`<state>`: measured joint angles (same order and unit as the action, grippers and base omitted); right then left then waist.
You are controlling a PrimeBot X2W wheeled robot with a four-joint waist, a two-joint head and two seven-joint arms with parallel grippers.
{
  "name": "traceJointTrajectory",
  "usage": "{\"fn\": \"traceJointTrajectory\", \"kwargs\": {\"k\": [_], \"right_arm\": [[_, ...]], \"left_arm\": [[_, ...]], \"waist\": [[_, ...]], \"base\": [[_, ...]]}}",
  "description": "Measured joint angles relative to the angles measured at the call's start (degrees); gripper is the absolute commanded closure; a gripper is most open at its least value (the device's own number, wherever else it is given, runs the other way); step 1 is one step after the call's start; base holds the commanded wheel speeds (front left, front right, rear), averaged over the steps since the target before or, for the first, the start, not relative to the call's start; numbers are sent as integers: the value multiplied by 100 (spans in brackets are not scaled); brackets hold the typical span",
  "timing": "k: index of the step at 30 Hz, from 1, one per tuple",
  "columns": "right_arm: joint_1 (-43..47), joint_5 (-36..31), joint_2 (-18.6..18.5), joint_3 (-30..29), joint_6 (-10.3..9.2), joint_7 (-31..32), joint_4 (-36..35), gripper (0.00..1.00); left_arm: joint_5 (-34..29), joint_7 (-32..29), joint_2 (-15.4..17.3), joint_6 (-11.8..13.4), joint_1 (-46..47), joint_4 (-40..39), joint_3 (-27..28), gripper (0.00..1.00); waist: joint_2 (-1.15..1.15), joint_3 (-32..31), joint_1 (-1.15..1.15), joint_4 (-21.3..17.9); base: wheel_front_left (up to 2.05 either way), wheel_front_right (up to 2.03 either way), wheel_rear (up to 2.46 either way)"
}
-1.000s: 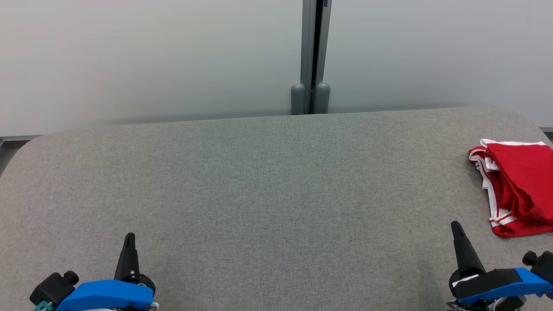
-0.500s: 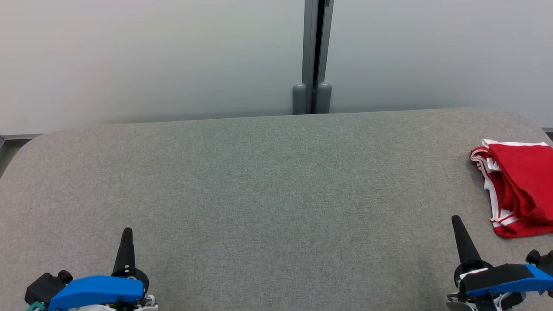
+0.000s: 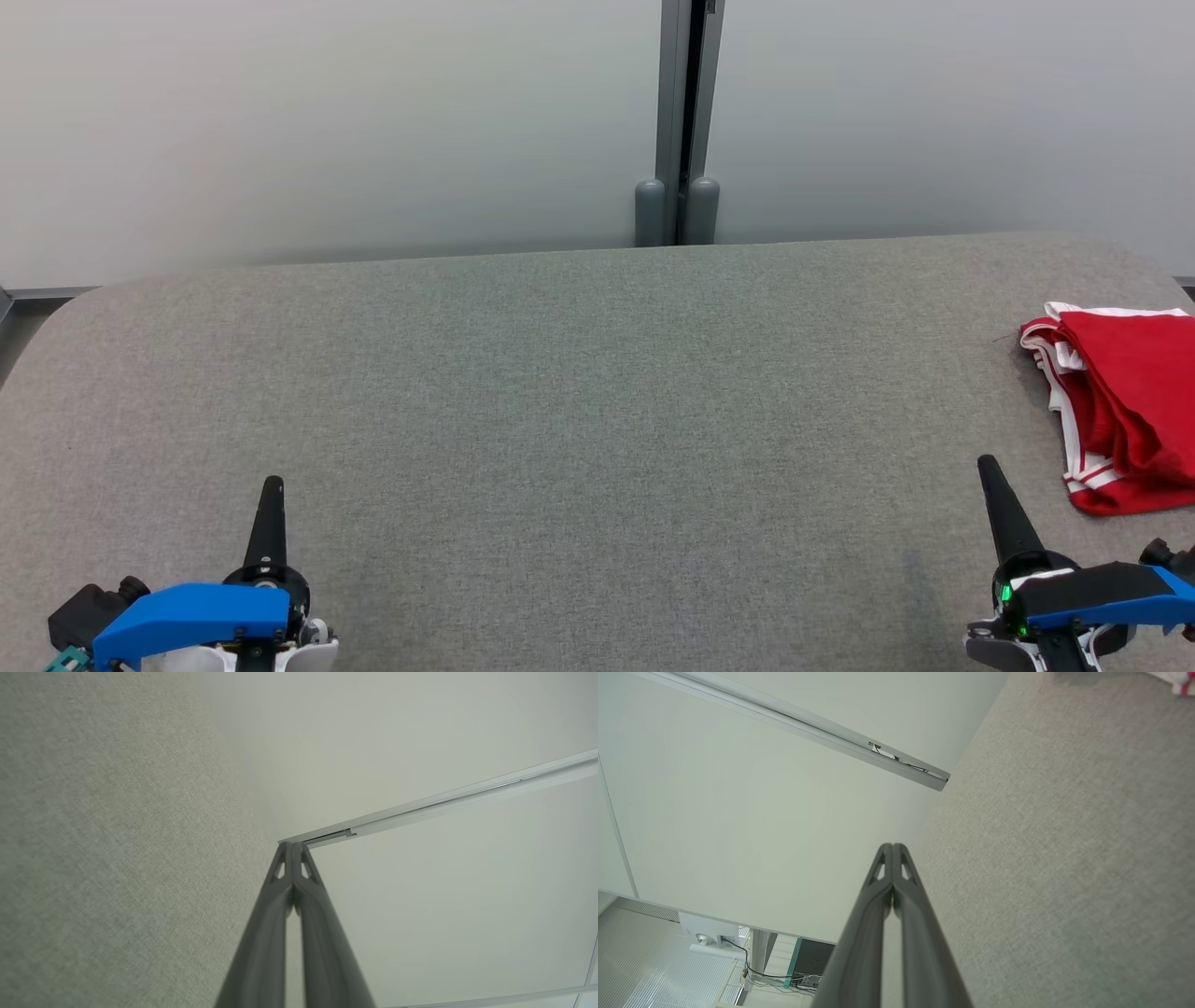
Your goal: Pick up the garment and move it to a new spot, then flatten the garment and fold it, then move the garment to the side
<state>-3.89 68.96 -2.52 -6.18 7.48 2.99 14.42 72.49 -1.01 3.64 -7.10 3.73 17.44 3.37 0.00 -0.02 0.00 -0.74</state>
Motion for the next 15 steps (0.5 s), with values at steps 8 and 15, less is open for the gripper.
{"fn": "traceJointTrajectory", "kwargs": {"k": [8, 15], "right_arm": [[-46, 445, -2, -5, 0, 64, -7, 100], [-60, 804, -4, -10, 0, 124, -11, 100]], "left_arm": [[376, -101, -15, 0, 47, -69, 70, 100], [683, -193, -24, 0, 87, -116, 124, 100]], "waist": [[0, 3, 0, 12], [0, 6, 0, 22]], "base": [[0, 0, 0], [0, 0, 0]]}}
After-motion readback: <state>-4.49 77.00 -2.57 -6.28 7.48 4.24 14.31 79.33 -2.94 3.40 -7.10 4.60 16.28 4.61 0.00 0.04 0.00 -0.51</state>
